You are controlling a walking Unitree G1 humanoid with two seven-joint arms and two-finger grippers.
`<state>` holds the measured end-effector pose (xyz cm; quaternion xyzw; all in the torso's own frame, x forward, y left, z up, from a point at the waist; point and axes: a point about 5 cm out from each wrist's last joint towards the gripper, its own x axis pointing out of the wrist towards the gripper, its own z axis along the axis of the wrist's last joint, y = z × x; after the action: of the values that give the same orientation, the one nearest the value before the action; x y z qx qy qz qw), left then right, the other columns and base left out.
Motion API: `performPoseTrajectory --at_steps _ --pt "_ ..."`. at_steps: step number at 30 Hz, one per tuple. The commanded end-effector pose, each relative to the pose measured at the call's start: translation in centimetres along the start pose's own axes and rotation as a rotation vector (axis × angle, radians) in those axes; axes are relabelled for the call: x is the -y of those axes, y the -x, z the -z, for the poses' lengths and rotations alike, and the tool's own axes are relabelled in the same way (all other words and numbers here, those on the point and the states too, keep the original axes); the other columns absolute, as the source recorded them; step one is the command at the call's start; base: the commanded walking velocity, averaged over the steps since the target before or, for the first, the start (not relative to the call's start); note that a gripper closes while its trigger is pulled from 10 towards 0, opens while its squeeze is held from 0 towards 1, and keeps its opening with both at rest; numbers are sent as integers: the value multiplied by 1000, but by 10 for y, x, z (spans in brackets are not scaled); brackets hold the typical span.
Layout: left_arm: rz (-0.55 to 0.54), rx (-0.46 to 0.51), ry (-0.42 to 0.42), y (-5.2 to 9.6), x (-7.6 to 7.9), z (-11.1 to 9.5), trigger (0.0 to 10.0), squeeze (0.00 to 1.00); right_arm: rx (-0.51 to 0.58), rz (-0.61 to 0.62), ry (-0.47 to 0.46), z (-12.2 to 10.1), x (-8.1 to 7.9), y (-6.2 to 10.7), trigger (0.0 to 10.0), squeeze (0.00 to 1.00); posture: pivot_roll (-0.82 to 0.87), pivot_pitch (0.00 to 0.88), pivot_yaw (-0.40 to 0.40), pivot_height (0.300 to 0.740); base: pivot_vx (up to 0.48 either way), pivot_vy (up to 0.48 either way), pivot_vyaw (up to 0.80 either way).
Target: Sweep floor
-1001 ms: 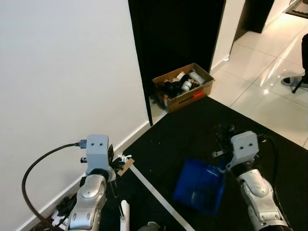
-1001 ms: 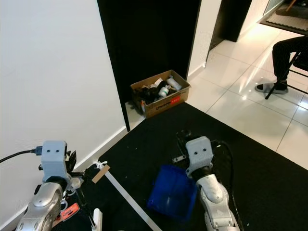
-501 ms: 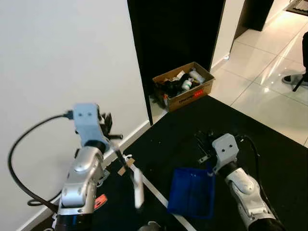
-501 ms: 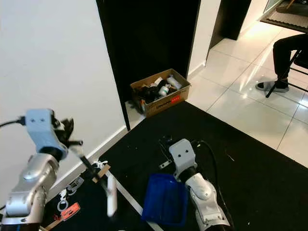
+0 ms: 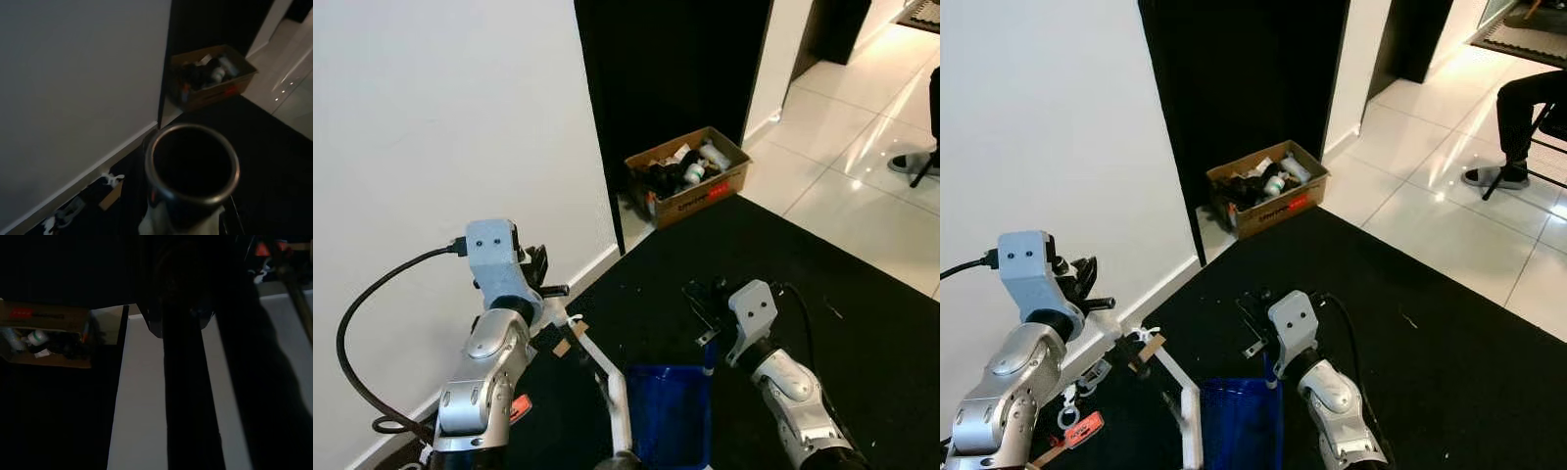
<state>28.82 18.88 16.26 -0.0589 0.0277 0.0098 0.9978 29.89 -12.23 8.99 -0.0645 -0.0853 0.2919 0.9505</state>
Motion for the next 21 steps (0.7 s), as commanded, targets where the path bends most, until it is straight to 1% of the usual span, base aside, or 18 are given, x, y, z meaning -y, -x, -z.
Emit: performPoseTrajectory --at_steps 1,5,8,11,13,15,18,21 --pt "-41 -6 -51 3 -12 -2 10000 0 59 31 -6 -11 8 0 10000 0 113 175 92 740 0 0 0" --pt "-68 9 -63 2 -16 -6 10000 0 88 47 -15 -22 13 -2 10000 0 109 166 90 740 0 0 0" --pt "-90 20 -77 1 -21 -9 10000 0 81 38 -7 -25 14 -2 10000 0 106 161 87 740 0 0 0" --pt "-122 37 -98 -1 -29 -12 10000 0 82 26 1 -27 17 0 10000 0 99 153 84 740 0 0 0" --pt "-136 35 -116 -3 -33 -11 10000 0 70 30 -3 -27 19 1 10000 0 95 147 84 740 0 0 0" --pt "-139 31 -125 -4 -33 -10 10000 0 58 34 -6 -26 21 2 10000 0 92 147 84 740 0 0 0" --pt "-150 19 -144 -5 -33 -5 10000 0 51 65 -55 -27 22 1 10000 0 89 139 81 740 0 0 0" --pt "-148 9 -157 -4 -31 -2 10000 0 55 82 -77 -28 22 1 10000 0 89 129 84 740 0 0 0"
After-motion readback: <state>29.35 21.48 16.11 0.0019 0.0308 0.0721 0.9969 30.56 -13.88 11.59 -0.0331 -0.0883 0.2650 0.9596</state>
